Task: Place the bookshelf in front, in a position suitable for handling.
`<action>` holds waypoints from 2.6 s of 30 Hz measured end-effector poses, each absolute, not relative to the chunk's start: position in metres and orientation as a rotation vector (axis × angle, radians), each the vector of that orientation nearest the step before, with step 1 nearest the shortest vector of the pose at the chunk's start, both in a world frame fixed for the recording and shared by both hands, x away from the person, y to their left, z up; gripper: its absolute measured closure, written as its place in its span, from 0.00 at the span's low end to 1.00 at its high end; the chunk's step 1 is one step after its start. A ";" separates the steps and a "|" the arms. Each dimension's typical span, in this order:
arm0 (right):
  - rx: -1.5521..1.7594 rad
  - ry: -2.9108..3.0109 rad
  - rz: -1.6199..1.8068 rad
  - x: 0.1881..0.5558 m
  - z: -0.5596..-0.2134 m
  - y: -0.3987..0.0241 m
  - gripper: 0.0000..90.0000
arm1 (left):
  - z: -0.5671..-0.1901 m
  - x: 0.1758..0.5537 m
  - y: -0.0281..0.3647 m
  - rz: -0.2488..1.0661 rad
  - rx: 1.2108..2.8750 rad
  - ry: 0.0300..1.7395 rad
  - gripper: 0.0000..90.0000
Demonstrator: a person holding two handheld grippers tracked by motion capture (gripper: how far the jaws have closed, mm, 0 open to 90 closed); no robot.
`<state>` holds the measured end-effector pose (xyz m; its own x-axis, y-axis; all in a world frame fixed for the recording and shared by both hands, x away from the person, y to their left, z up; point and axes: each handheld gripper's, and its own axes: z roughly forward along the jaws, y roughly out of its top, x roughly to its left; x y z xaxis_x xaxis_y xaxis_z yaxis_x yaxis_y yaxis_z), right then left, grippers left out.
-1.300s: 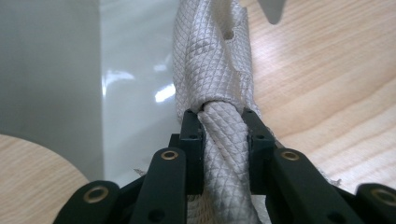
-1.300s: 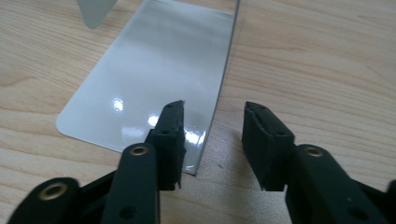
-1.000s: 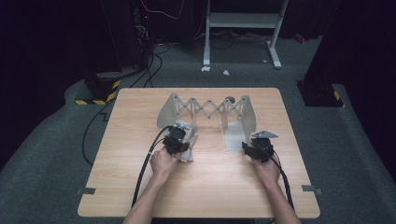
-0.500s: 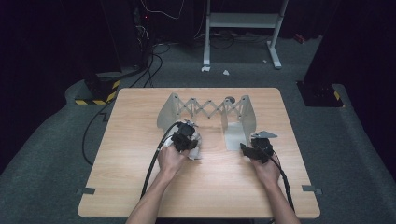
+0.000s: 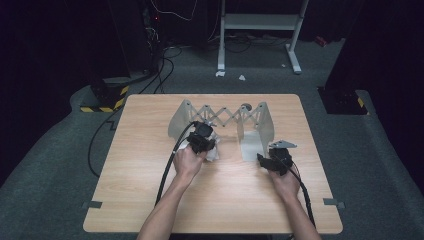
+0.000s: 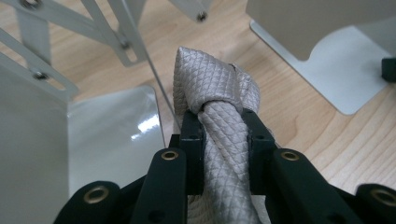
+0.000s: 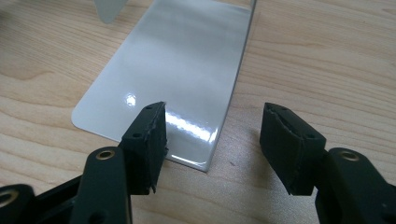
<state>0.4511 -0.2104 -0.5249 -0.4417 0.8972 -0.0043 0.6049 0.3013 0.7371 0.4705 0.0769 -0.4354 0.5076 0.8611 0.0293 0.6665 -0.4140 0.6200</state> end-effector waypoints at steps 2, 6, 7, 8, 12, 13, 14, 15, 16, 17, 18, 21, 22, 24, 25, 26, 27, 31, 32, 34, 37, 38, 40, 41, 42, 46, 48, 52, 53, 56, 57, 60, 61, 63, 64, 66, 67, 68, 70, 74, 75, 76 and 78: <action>1.339 2.156 0.945 0.451 -0.525 -0.210 0.46 | -0.432 0.471 0.076 0.484 2.208 1.242 0.83; 1.340 2.157 0.944 0.451 -0.525 -0.210 0.45 | -0.425 0.469 0.075 0.494 2.194 1.232 0.83; 1.340 2.157 0.944 0.451 -0.525 -0.210 0.45 | -0.425 0.469 0.075 0.494 2.194 1.232 0.83; 1.339 2.156 0.944 0.451 -0.525 -0.210 0.45 | -0.421 0.468 0.075 0.503 2.186 1.227 0.83; 1.339 2.157 0.944 0.451 -0.525 -0.210 0.45 | -0.414 0.467 0.077 0.508 2.168 1.224 0.83; 1.338 2.157 0.943 0.451 -0.525 -0.210 0.45 | -0.409 0.468 0.079 0.511 2.160 1.228 0.83; 1.338 2.157 0.943 0.451 -0.525 -0.210 0.45 | -0.407 0.468 0.079 0.514 2.162 1.227 0.83; 1.338 2.157 0.943 0.451 -0.525 -0.210 0.45 | -0.405 0.469 0.079 0.521 2.162 1.226 0.83; 1.338 2.157 0.942 0.451 -0.525 -0.210 0.45 | -0.403 0.469 0.078 0.527 2.164 1.225 0.83; 1.338 2.157 0.942 0.451 -0.525 -0.210 0.45 | -0.401 0.470 0.078 0.530 2.164 1.224 0.83; 1.338 2.157 0.943 0.451 -0.525 -0.210 0.45 | -0.399 0.470 0.077 0.534 2.161 1.224 0.83; 1.338 2.158 0.943 0.451 -0.525 -0.210 0.44 | -0.393 0.472 0.077 0.539 2.157 1.223 0.83; 1.338 2.157 0.943 0.451 -0.525 -0.210 0.44 | -0.392 0.473 0.076 0.541 2.155 1.224 0.83; 1.338 2.158 0.943 0.451 -0.525 -0.210 0.44 | -0.388 0.475 0.075 0.549 2.153 1.223 0.83; 1.338 2.158 0.943 0.451 -0.525 -0.210 0.44 | -0.386 0.476 0.075 0.554 2.155 1.221 0.83; 1.339 2.158 0.943 0.451 -0.525 -0.210 0.44 | -0.384 0.477 0.075 0.560 2.150 1.220 0.82; 1.338 2.158 0.943 0.451 -0.525 -0.210 0.44 | -0.382 0.478 0.075 0.567 2.145 1.221 0.82; 1.338 2.158 0.943 0.451 -0.525 -0.210 0.44 | -0.378 0.482 0.075 0.579 2.140 1.221 0.82; 1.338 2.158 0.943 0.451 -0.525 -0.210 0.44 | -0.375 0.484 0.074 0.590 2.135 1.223 0.82; 1.338 2.158 0.943 0.451 -0.525 -0.210 0.44 | -0.374 0.485 0.074 0.592 2.131 1.223 0.82; 1.338 2.158 0.943 0.451 -0.525 -0.210 0.44 | -0.371 0.490 0.074 0.594 2.119 1.228 0.82; 1.340 2.157 0.942 0.451 -0.525 -0.210 0.44 | -0.370 0.491 0.075 0.592 2.117 1.230 0.83; 1.340 2.158 0.942 0.451 -0.525 -0.210 0.44 | -0.370 0.494 0.074 0.591 2.109 1.232 0.82; 1.339 2.158 0.942 0.451 -0.525 -0.210 0.44 | -0.371 0.495 0.073 0.596 2.115 1.229 0.82; 1.340 2.158 0.942 0.451 -0.525 -0.210 0.44 | -0.371 0.496 0.071 0.602 2.123 1.227 0.83; 1.340 2.157 0.942 0.451 -0.525 -0.210 0.44 | -0.376 0.498 0.065 0.635 2.163 1.213 0.82; 1.339 2.158 0.942 0.451 -0.525 -0.210 0.44 | -0.377 0.497 0.065 0.635 2.161 1.213 0.82; 1.340 2.158 0.942 0.451 -0.525 -0.210 0.44 | -0.378 0.496 0.066 0.632 2.159 1.214 0.82; 1.340 2.158 0.942 0.451 -0.525 -0.210 0.44 | -0.378 0.496 0.067 0.624 2.158 1.211 0.83; 1.340 2.158 0.942 0.451 -0.525 -0.210 0.44 | -0.377 0.495 0.068 0.595 2.147 1.208 0.82; 1.340 2.158 0.942 0.451 -0.525 -0.210 0.44 | -0.376 0.495 0.068 0.596 2.140 1.207 0.82; 1.340 2.158 0.942 0.451 -0.525 -0.210 0.44 | -0.373 0.499 0.069 0.587 2.136 1.215 0.82; 1.339 2.158 0.942 0.451 -0.525 -0.210 0.44 | -0.372 0.501 0.070 0.586 2.133 1.215 0.82; 1.339 2.158 0.942 0.451 -0.525 -0.210 0.44 | -0.371 0.504 0.070 0.582 2.123 1.220 0.82; 1.339 2.158 0.942 0.451 -0.525 -0.210 0.44 | -0.371 0.504 0.069 0.587 2.121 1.215 0.82; 1.339 2.158 0.941 0.451 -0.525 -0.210 0.44 | -0.374 0.504 0.066 0.604 2.139 1.207 0.82; 1.340 2.158 0.942 0.451 -0.525 -0.210 0.44 | -0.375 0.504 0.064 0.616 2.144 1.202 0.82; 1.340 2.158 0.942 0.451 -0.525 -0.210 0.44 | -0.375 0.504 0.063 0.623 2.144 1.198 0.83; 1.340 2.158 0.942 0.451 -0.525 -0.210 0.44 | -0.375 0.504 0.063 0.631 2.137 1.196 0.83; 1.341 2.157 0.942 0.451 -0.525 -0.210 0.43 | -0.377 0.501 0.062 0.652 2.146 1.183 0.83; 1.341 2.157 0.941 0.451 -0.525 -0.210 0.43 | -0.377 0.500 0.062 0.647 2.142 1.183 0.83; 1.340 2.157 0.941 0.451 -0.525 -0.210 0.43 | -0.376 0.500 0.063 0.631 2.135 1.182 0.83; 1.340 2.157 0.941 0.451 -0.525 -0.210 0.43 | -0.374 0.499 0.065 0.615 2.124 1.184 0.83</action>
<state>0.4507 -0.2101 -0.5250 -0.4403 0.8978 -0.0064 0.6061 0.3024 0.7357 0.4993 0.0651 -0.3740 0.4891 0.8670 0.0955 0.5768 -0.4036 0.7102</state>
